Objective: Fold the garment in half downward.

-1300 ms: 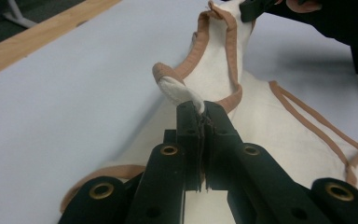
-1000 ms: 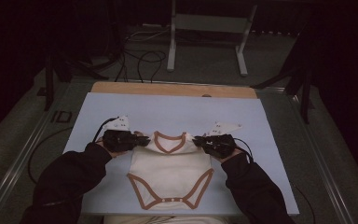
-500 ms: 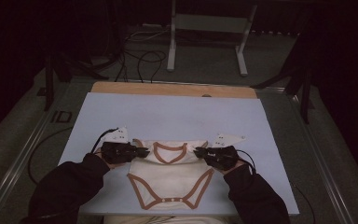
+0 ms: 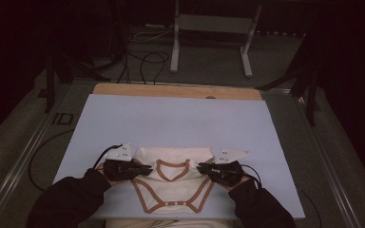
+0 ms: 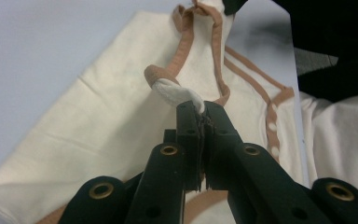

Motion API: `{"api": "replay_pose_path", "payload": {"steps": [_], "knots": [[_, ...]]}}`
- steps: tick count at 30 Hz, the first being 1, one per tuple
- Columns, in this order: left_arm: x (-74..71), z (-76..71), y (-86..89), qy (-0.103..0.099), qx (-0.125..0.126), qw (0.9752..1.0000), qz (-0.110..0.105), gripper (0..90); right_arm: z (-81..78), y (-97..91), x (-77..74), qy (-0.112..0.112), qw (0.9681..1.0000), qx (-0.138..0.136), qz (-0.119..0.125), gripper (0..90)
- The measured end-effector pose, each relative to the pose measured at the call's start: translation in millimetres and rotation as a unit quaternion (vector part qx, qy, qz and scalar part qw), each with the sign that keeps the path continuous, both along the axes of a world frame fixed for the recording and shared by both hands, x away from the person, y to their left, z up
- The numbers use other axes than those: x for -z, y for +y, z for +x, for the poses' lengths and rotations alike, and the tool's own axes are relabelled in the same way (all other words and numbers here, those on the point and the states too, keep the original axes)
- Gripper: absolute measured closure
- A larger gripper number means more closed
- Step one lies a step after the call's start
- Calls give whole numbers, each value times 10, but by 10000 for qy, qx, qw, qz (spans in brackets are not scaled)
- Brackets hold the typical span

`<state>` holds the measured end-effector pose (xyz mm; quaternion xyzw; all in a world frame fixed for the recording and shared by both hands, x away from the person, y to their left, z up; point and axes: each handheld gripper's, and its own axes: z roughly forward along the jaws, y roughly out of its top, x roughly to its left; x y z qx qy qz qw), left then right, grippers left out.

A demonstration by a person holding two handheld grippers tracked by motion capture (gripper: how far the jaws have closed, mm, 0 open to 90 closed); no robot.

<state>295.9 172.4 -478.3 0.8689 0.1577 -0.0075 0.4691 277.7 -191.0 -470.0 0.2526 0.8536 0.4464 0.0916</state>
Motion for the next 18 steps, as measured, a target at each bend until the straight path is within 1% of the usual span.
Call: {"api": "replay_pose_path", "payload": {"steps": [1, 2, 7, 10, 11, 13, 18], "knots": [[0, 0, 0, 0, 0, 10000, 0, 873, 0, 0, 0, 0, 10000, 0, 0, 820], [46, -25, 8, 71, 14, 10000, 24, 873, -33, 6, 29, 6, 10000, -62, -4, 820], [109, -63, 21, 157, 56, 9999, 21, 872, -102, 24, 91, 115, 9998, -145, -15, 820], [137, -87, 21, 193, 156, 9997, 56, 871, -140, 24, 132, 169, 9997, -185, 0, 819], [143, -99, 21, 215, 190, 9996, 69, 871, -156, 23, 143, 219, 9996, -190, 2, 819], [155, -119, 19, 231, 252, 9994, 91, 870, -178, 14, 168, 229, 9995, -222, -5, 819], [201, -177, 0, 252, 322, 9990, 180, 869, -251, -22, 221, 396, 9990, -203, 44, 818]]}}
